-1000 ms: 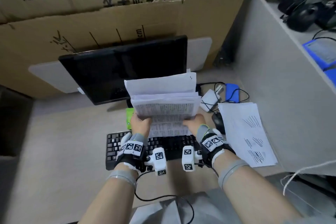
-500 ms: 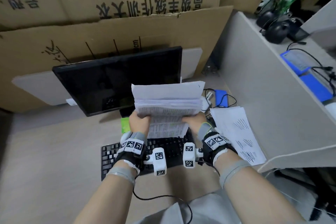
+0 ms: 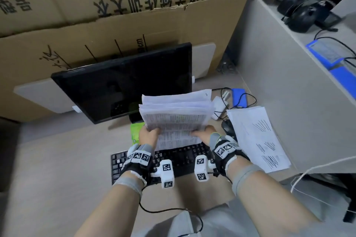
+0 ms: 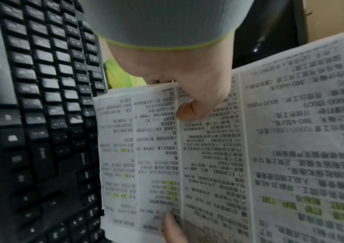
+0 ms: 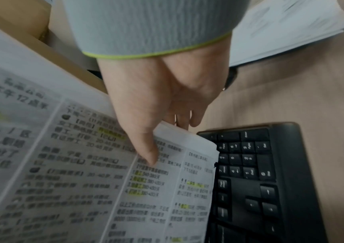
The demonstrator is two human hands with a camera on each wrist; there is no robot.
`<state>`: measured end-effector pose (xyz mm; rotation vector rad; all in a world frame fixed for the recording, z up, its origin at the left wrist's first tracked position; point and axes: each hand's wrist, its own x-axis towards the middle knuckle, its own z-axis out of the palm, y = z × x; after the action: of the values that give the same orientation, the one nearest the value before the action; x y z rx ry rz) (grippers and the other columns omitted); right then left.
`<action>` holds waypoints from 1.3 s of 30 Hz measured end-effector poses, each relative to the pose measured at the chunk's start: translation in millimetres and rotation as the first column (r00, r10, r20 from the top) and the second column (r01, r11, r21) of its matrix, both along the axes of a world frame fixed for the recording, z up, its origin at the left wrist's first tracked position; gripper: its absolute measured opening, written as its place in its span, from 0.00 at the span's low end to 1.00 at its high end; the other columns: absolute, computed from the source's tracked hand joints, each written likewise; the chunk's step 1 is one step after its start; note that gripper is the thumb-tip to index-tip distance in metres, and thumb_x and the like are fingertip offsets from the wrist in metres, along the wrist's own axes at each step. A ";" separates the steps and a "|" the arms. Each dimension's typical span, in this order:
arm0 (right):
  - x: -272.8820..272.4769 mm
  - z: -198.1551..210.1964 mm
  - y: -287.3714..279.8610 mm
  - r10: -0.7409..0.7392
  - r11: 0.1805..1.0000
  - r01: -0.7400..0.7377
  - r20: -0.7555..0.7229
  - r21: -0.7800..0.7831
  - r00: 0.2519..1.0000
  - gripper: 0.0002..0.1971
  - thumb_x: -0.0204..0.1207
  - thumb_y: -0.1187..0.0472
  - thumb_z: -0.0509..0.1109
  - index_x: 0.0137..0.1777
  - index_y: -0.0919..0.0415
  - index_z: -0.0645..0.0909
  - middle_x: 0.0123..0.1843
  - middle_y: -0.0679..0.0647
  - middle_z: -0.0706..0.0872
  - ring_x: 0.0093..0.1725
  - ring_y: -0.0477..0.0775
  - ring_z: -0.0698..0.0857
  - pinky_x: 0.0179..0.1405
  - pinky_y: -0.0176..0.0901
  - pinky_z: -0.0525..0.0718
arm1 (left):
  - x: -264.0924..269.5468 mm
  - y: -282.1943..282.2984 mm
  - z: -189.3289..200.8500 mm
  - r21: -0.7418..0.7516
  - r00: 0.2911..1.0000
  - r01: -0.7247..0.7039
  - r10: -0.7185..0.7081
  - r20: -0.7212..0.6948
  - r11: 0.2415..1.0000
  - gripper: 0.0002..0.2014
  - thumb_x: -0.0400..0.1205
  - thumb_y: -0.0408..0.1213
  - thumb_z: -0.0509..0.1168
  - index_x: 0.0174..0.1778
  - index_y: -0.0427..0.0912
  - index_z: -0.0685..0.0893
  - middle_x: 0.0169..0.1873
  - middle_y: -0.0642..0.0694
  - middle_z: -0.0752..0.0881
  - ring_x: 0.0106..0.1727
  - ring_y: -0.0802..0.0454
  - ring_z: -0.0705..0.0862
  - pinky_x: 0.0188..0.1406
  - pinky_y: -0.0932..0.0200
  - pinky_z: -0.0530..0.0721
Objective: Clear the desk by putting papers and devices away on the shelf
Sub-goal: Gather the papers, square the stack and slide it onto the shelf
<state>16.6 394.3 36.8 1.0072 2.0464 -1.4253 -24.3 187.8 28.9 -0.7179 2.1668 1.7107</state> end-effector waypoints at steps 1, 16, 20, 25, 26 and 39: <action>0.9 6.0 2.7 0.025 1.000 -0.024 -0.027 0.011 0.999 0.18 0.72 0.59 0.78 0.56 0.69 0.80 0.41 0.58 0.83 0.35 0.54 0.79 0.28 0.39 0.73 | -2.3 3.7 4.7 0.012 1.000 -0.021 0.022 -0.014 1.000 0.14 0.74 0.23 0.69 0.56 0.30 0.86 0.45 0.41 0.88 0.48 0.47 0.85 0.47 0.57 0.78; 25.9 -5.0 161.4 -0.127 0.977 0.129 -0.020 0.172 0.992 0.12 0.82 0.65 0.63 0.64 0.65 0.78 0.52 0.57 0.82 0.50 0.59 0.80 0.51 0.47 0.79 | 11.3 179.8 -8.1 0.209 0.932 0.253 -0.296 0.211 0.945 0.16 0.81 0.25 0.62 0.65 0.36 0.76 0.53 0.39 0.85 0.52 0.39 0.83 0.43 0.53 0.82; 36.3 -26.7 227.2 -0.141 0.968 0.119 0.086 0.222 0.986 0.15 0.80 0.66 0.62 0.66 0.61 0.79 0.59 0.60 0.86 0.56 0.63 0.85 0.51 0.48 0.82 | 22.6 241.9 -29.9 0.129 0.870 0.326 -0.350 0.346 0.937 0.14 0.81 0.28 0.64 0.63 0.33 0.77 0.59 0.37 0.84 0.60 0.36 0.83 0.55 0.46 0.83; 51.1 -53.5 295.0 -0.080 0.956 -0.018 0.319 0.292 0.944 0.24 0.80 0.57 0.67 0.75 0.63 0.73 0.73 0.62 0.80 0.70 0.64 0.80 0.64 0.48 0.80 | 50.3 310.5 -62.4 0.098 0.773 0.337 -0.335 0.540 0.936 0.27 0.80 0.37 0.69 0.74 0.31 0.73 0.68 0.34 0.81 0.65 0.34 0.82 0.50 0.47 0.80; 55.5 -59.2 301.8 -0.073 0.954 -0.038 0.353 0.296 0.933 0.26 0.80 0.56 0.68 0.76 0.65 0.72 0.74 0.62 0.78 0.71 0.64 0.79 0.65 0.49 0.79 | 56.2 320.0 -66.2 0.090 0.770 0.317 -0.312 0.557 0.944 0.28 0.79 0.35 0.70 0.74 0.30 0.73 0.69 0.33 0.81 0.66 0.34 0.81 0.51 0.48 0.80; 73.2 -72.5 307.4 -0.150 0.970 0.058 0.395 0.235 0.906 0.40 0.74 0.55 0.72 0.81 0.65 0.57 0.81 0.62 0.66 0.79 0.64 0.67 0.76 0.55 0.70 | 86.4 334.8 -94.3 0.139 0.834 0.274 -0.307 0.459 0.952 0.28 0.57 0.45 0.78 0.53 0.39 0.89 0.48 0.38 0.92 0.51 0.39 0.91 0.58 0.35 0.87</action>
<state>89.9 701.7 -35.6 1.3943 1.8780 -0.9402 62.1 522.6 -65.4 -0.6635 1.7581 1.2789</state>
